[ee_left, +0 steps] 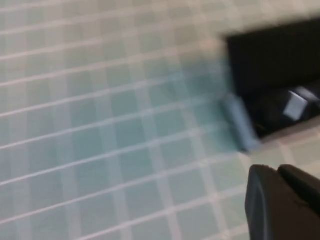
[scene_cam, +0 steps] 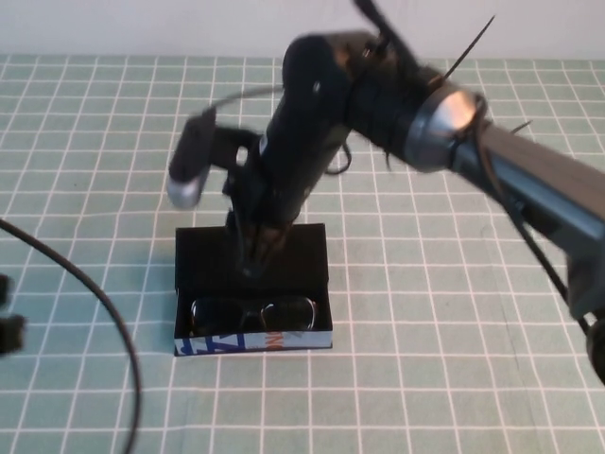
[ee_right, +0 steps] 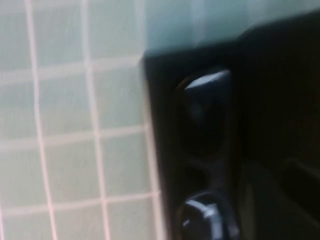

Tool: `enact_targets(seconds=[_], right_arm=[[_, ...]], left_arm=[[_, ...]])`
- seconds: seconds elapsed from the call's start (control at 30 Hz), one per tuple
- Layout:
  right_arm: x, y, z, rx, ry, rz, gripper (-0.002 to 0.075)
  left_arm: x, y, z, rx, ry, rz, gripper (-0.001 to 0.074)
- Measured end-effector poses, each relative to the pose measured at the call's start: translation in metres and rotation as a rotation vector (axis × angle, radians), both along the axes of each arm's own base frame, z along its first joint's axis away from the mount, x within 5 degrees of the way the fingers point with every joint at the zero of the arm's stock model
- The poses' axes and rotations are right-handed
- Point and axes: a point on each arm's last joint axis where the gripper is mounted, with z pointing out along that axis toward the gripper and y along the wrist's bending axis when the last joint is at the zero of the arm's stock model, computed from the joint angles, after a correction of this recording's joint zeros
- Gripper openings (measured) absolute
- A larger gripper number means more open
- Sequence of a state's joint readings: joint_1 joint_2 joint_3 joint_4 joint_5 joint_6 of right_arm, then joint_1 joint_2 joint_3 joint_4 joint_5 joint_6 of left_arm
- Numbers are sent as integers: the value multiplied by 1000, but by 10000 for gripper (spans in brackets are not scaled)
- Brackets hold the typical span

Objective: Return glasses to glasses case
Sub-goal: Place the glasses in the glasses case, then close the glasses case

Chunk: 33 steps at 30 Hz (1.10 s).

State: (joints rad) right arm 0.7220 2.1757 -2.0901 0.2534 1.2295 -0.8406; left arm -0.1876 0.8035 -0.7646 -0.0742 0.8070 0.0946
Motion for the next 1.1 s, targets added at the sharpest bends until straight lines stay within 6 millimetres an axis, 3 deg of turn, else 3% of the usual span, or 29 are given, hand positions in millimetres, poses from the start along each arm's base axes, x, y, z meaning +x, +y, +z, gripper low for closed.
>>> enact_targets(seconds=[0.17, 0.33, 0.47, 0.63, 0.8, 1.1], right_arm=[[11, -15, 39, 101, -10, -152, 0], [32, -40, 45, 182, 110, -333, -9], [52, -59, 43, 303, 250, -425, -11], [82, -72, 20, 404, 330, -529, -11], [105, -77, -18, 411, 361, -606, -11], [118, -71, -71, 385, 444, -654, -11]], left_arm=[[12, -26, -18, -56, 144, -300, -1], [30, -41, -37, -106, 234, -424, -1], [35, -56, -64, -89, 230, -454, -1], [29, -72, -98, -70, 192, -439, -1], [32, -87, -115, -77, 153, -410, -1], [46, -107, -156, -48, 240, -355, -1]])
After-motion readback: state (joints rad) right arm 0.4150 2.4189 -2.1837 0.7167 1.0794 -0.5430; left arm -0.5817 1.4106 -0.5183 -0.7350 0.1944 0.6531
